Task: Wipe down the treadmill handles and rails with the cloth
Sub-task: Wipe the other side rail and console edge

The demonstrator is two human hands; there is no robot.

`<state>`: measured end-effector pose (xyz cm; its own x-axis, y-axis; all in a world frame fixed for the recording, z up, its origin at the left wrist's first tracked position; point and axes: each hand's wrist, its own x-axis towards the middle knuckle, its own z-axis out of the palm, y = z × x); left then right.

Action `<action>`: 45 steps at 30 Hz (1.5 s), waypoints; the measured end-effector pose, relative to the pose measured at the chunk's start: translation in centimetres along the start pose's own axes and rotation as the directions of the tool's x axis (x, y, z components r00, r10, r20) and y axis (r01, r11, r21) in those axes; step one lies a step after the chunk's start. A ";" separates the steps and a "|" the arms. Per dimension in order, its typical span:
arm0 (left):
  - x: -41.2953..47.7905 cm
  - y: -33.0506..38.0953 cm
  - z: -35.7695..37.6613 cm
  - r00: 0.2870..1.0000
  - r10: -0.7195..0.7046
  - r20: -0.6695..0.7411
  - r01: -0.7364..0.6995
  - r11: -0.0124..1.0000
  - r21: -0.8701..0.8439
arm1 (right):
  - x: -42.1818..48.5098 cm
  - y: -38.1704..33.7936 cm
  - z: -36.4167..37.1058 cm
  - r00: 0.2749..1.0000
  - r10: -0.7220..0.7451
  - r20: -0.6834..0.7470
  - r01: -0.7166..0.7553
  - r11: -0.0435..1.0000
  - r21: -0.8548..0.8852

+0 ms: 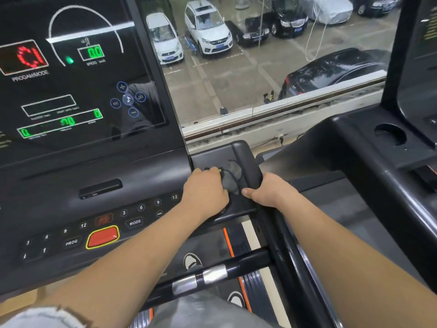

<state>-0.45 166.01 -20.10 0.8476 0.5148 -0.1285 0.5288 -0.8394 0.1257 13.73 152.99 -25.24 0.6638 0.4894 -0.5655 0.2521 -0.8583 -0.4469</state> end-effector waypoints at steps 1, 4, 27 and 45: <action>0.2 -0.5 0.0 0.995 -0.101 0.014 0.101 0.956 -0.276 | -0.2 0.0 0.0 1.000 -0.001 -0.001 0.001 1.000 -0.002; 0.1 -2.4 -1.0 0.889 -0.337 0.310 0.414 0.303 -0.858 | -0.6 0.1 -0.1 1.000 0.006 -0.006 -0.006 1.000 -0.027; 4.3 -1.9 3.0 0.946 0.296 -0.133 -0.284 0.953 0.104 | -1.3 0.1 -0.5 1.000 -0.007 -0.011 0.007 0.999 0.037; 8.2 -1.1 1.5 0.991 -0.078 -0.111 0.060 0.986 -0.152 | -2.8 -0.7 -1.0 0.999 0.007 -0.053 0.005 0.976 0.219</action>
<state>5.84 170.91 -22.79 0.8034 0.5948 -0.0277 0.5795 -0.7704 0.2660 12.42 152.01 -22.62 0.7018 0.4747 -0.5312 0.0949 -0.8013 -0.5906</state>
